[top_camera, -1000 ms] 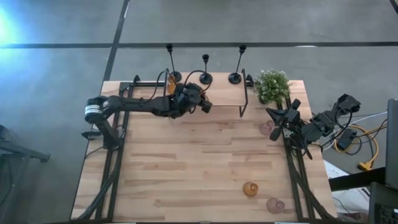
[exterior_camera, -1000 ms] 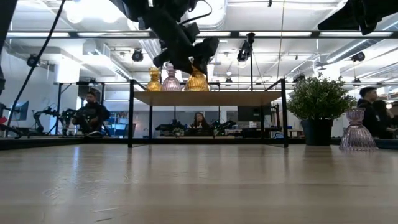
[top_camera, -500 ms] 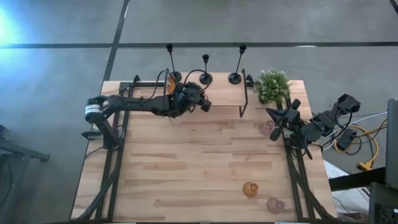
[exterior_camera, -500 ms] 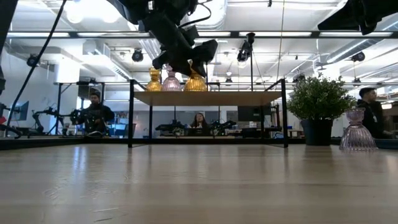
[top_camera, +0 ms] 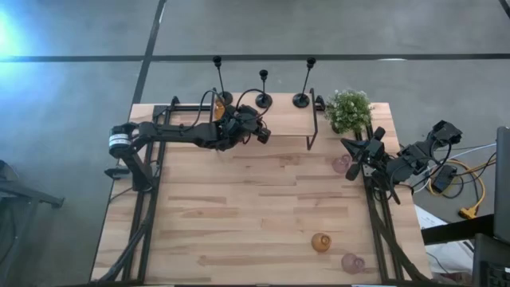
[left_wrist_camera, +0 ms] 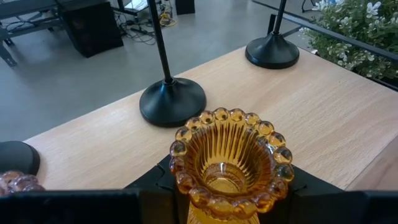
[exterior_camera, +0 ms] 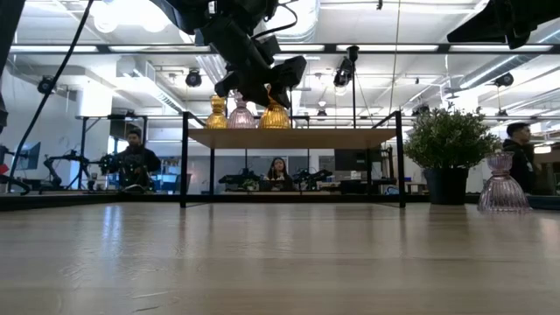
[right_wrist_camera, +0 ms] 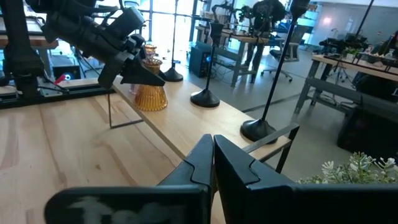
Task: Pick & Place candle stick holders
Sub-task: Put the left orange glass candle holder on the shelf
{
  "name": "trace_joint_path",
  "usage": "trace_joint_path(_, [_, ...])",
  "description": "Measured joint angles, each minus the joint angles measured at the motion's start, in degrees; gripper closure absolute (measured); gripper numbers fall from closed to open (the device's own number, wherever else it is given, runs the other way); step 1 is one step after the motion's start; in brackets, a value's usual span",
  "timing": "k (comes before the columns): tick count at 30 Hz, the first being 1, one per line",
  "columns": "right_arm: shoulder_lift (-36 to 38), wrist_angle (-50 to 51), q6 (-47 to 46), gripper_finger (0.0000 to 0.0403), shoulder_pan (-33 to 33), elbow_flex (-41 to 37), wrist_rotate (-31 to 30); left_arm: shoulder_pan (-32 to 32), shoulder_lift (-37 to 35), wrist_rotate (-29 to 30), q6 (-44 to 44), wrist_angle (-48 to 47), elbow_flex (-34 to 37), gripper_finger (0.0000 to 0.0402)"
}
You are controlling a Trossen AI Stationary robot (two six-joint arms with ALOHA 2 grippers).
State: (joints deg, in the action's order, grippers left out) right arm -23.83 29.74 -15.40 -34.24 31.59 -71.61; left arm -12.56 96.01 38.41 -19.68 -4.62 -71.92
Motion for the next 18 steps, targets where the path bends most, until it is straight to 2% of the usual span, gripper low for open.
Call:
trace_joint_path(7, [0.0, 0.0, 0.0, 0.0394, 0.0, 0.0, 0.0, -0.1, 0.0, 0.1, 0.8, -0.3, 0.1, 0.0201])
trace_joint_path(18, [0.0, 0.0, 0.0, 0.0394, 0.0, 0.0, 0.0, -0.1, 0.0, 0.2, 1.1, 0.3, 0.1, 0.0185])
